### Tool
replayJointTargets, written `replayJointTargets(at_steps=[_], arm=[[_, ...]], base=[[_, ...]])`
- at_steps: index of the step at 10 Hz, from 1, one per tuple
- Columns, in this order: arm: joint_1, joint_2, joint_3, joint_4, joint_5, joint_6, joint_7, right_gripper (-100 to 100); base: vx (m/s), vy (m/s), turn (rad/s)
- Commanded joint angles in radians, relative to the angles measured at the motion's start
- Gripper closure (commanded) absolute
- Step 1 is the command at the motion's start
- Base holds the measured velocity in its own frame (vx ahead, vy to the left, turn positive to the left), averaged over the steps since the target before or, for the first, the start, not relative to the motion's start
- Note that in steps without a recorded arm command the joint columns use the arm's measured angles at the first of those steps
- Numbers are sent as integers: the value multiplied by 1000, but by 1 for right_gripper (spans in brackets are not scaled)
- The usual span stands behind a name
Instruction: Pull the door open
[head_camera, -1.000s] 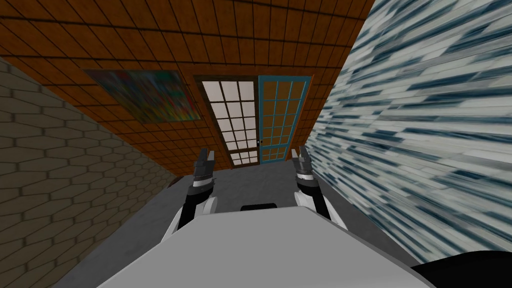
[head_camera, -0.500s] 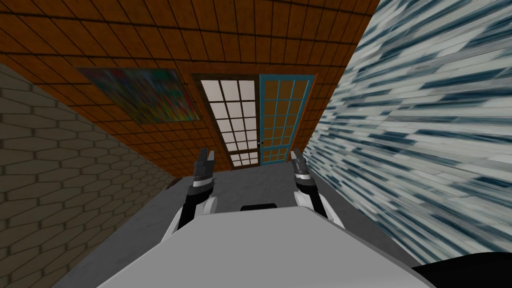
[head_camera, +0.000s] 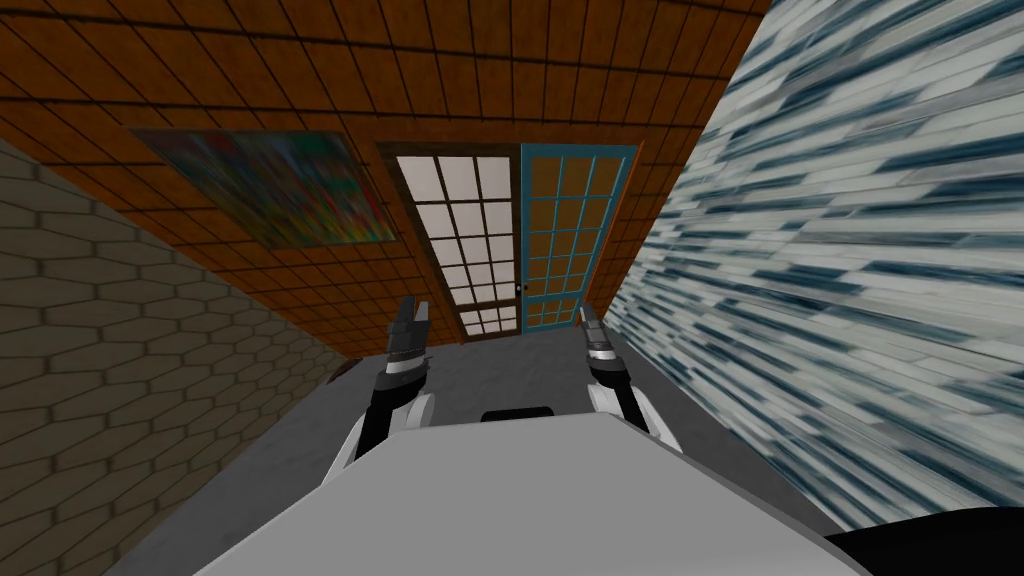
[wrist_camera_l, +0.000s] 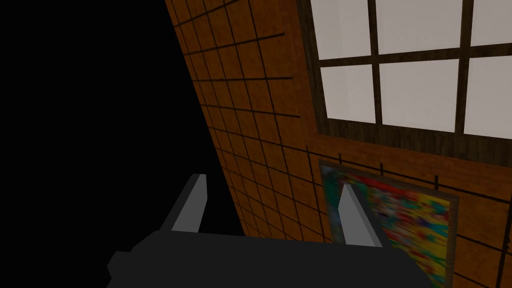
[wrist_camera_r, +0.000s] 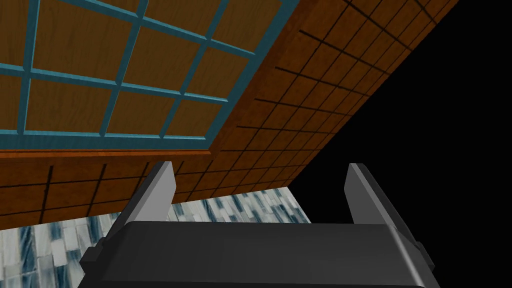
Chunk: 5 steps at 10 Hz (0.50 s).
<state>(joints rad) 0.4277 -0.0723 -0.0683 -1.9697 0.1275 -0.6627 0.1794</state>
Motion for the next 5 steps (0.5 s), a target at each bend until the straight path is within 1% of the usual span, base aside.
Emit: replayJointTargets(at_steps=[1, 5], arm=[[-15, -4, -9, 42, 11, -7, 35, -100], [-47, -13, -31, 138, 40, -23, 117, -100]], base=[[87, 5, 10], [97, 14, 8]])
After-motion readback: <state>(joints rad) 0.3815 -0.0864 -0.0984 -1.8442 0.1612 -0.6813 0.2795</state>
